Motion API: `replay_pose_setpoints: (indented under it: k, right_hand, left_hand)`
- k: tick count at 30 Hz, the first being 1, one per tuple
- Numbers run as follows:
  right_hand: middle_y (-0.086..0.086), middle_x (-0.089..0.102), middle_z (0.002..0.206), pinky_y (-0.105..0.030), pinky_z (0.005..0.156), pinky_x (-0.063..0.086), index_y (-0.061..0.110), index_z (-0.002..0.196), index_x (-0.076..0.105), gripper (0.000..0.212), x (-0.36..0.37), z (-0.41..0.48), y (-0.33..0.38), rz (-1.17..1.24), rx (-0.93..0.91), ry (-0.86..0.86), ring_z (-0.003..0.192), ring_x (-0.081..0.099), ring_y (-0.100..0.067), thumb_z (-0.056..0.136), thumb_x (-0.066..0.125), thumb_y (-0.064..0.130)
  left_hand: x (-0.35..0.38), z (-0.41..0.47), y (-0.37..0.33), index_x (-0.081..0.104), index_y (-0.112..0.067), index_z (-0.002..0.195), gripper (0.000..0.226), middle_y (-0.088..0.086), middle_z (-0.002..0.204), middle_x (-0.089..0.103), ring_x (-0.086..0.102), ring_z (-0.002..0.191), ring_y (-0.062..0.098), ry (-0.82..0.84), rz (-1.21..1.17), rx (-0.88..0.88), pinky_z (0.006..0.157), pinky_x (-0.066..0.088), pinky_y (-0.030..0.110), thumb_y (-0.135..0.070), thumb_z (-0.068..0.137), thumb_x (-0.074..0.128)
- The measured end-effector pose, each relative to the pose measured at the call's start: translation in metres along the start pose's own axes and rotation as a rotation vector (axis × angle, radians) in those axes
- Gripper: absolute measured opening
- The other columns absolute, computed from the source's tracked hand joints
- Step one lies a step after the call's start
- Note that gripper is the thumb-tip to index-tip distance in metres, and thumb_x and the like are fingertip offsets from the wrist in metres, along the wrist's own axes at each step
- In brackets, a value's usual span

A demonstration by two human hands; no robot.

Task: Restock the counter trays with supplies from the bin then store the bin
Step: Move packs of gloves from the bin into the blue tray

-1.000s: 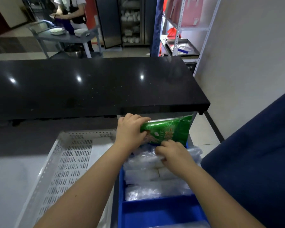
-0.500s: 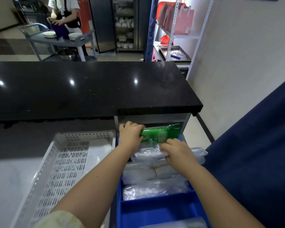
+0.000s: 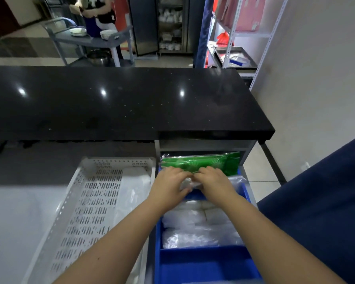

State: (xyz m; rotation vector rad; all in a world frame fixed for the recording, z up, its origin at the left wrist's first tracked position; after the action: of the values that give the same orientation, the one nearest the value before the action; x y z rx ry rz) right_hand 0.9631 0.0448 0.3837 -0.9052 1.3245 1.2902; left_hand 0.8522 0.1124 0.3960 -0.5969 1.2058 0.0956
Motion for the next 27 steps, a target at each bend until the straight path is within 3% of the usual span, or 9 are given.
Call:
replay_pose_setpoints:
  k: [5, 7, 9, 11, 15, 18, 22, 24, 27]
  right_hand:
    - [0.006, 0.064, 0.109, -0.032, 0.083, 0.038, 0.027, 0.118, 0.056, 0.042, 0.013, -0.008, -0.016, 0.079, 0.079, 0.024, 0.100, 0.053, -0.018, 0.079, 0.071, 0.021]
    - [0.003, 0.065, 0.112, -0.038, 0.087, 0.040, 0.021, 0.112, 0.063, 0.043, 0.003, -0.021, -0.025, 0.112, 0.043, -0.034, 0.104, 0.056, -0.022, 0.071, 0.079, 0.021]
    - [0.000, 0.068, 0.105, -0.041, 0.080, 0.044, 0.016, 0.099, 0.069, 0.035, -0.007, -0.038, -0.033, 0.116, 0.016, -0.151, 0.097, 0.059, -0.027, 0.067, 0.082, 0.014]
    - [0.001, 0.070, 0.099, -0.040, 0.076, 0.044, 0.016, 0.094, 0.072, 0.023, -0.010, -0.050, -0.040, 0.115, 0.038, -0.176, 0.091, 0.060, -0.027, 0.073, 0.077, 0.008]
    - [0.007, 0.068, 0.108, -0.038, 0.085, 0.044, 0.025, 0.106, 0.069, 0.018, 0.012, -0.054, -0.046, 0.202, 0.131, 0.038, 0.097, 0.056, -0.020, 0.092, 0.058, 0.024]
    - [0.008, 0.065, 0.116, -0.037, 0.086, 0.046, 0.031, 0.114, 0.063, 0.032, 0.022, -0.053, -0.047, 0.254, 0.226, 0.197, 0.102, 0.055, -0.017, 0.095, 0.042, 0.045]
    - [0.006, 0.066, 0.108, -0.036, 0.078, 0.046, 0.033, 0.111, 0.064, 0.050, 0.029, -0.053, -0.044, 0.169, 0.228, 0.338, 0.094, 0.057, -0.017, 0.092, 0.029, 0.063]
    - [0.006, 0.067, 0.107, -0.036, 0.077, 0.046, 0.032, 0.111, 0.065, 0.049, 0.024, -0.051, -0.043, 0.165, 0.212, 0.302, 0.093, 0.058, -0.017, 0.092, 0.031, 0.062]
    - [0.005, 0.068, 0.105, -0.036, 0.079, 0.045, 0.026, 0.106, 0.069, 0.035, 0.004, -0.051, -0.040, 0.177, 0.152, 0.076, 0.094, 0.057, -0.018, 0.092, 0.047, 0.050]
  left_hand:
    - [0.023, -0.010, 0.015, 0.068, -0.025, 0.106, 0.031, -0.002, 0.112, 0.067, 0.057, 0.108, 0.021, 0.083, 0.040, -0.123, 0.082, 0.050, 0.038, -0.024, 0.076, 0.065]
    - [0.026, -0.008, 0.015, 0.070, -0.023, 0.103, 0.028, -0.001, 0.108, 0.068, 0.054, 0.111, 0.022, 0.099, 0.073, -0.122, 0.081, 0.049, 0.039, -0.021, 0.076, 0.062]
    - [0.030, -0.006, 0.012, 0.070, -0.024, 0.106, 0.029, -0.002, 0.109, 0.067, 0.050, 0.113, 0.022, 0.140, 0.123, -0.116, 0.080, 0.049, 0.039, -0.023, 0.079, 0.057]
    - [0.030, -0.007, 0.009, 0.067, -0.024, 0.112, 0.032, -0.002, 0.113, 0.066, 0.052, 0.112, 0.021, 0.139, 0.119, -0.124, 0.079, 0.049, 0.038, -0.026, 0.082, 0.055]
    - [0.026, -0.019, -0.001, 0.068, -0.021, 0.111, 0.031, -0.001, 0.107, 0.067, 0.056, 0.105, 0.022, 0.030, 0.044, -0.103, 0.084, 0.048, 0.038, -0.035, 0.085, 0.059]
    - [0.039, -0.025, 0.000, 0.067, -0.025, 0.112, 0.039, -0.003, 0.115, 0.066, 0.054, 0.107, 0.020, 0.183, 0.072, -0.163, 0.087, 0.043, 0.036, -0.049, 0.089, 0.046]
    - [0.052, -0.027, 0.000, 0.063, -0.028, 0.114, 0.048, -0.003, 0.118, 0.064, 0.050, 0.110, 0.020, 0.342, 0.192, -0.210, 0.089, 0.035, 0.038, -0.055, 0.094, 0.028]
    - [0.048, -0.026, -0.003, 0.062, -0.029, 0.114, 0.045, -0.003, 0.117, 0.065, 0.050, 0.111, 0.021, 0.292, 0.167, -0.203, 0.089, 0.035, 0.038, -0.053, 0.095, 0.030]
    - [0.028, -0.026, -0.009, 0.064, -0.029, 0.112, 0.039, -0.004, 0.110, 0.067, 0.054, 0.102, 0.020, 0.130, 0.117, -0.170, 0.083, 0.036, 0.035, -0.050, 0.094, 0.037]
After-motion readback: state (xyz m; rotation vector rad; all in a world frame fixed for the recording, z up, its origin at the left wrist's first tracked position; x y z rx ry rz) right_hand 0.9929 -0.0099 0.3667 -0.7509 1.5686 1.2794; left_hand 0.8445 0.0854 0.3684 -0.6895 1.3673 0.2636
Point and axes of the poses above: each hand's wrist, its own z-axis towards the middle knuckle, its own x-axis out of the palm, y = z × x, the point moved 6 cm from there along z, towards the middle knuckle
